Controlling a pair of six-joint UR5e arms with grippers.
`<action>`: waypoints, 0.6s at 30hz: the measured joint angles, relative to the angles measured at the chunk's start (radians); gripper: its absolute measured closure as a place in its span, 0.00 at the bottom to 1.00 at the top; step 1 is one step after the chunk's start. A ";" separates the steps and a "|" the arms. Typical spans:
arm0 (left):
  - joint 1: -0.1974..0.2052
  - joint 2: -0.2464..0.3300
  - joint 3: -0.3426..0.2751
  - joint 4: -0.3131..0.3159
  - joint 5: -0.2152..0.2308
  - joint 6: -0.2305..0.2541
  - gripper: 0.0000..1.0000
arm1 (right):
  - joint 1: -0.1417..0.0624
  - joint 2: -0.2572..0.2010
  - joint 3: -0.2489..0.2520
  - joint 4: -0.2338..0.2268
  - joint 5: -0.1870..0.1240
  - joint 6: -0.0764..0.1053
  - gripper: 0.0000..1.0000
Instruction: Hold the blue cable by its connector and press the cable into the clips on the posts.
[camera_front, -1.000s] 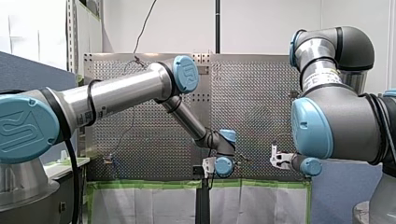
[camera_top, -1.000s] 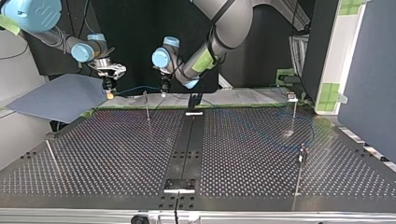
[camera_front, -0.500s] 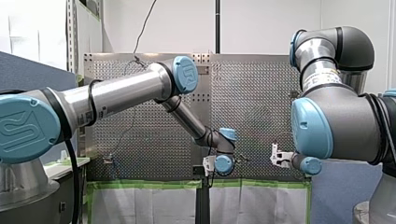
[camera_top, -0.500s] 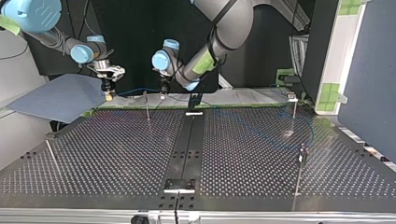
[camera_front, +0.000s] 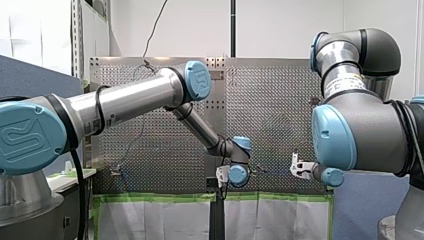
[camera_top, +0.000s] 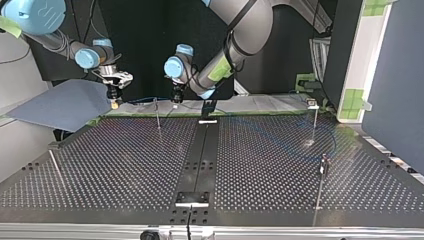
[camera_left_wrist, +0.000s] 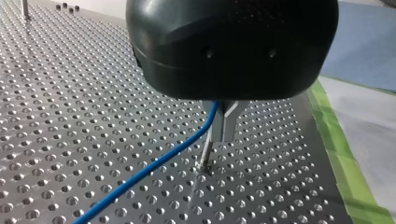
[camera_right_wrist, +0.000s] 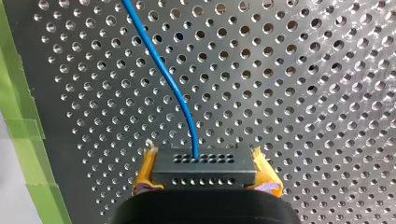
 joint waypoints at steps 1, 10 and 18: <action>0.000 0.000 0.002 0.000 0.004 0.000 1.00 | 0.000 0.000 -0.001 0.000 0.001 0.000 1.00; 0.012 -0.031 0.053 -0.031 0.011 0.000 1.00 | 0.000 0.001 -0.011 0.001 0.011 0.010 1.00; 0.031 -0.033 0.076 -0.049 0.013 0.003 1.00 | -0.001 0.002 -0.022 0.002 0.046 0.019 1.00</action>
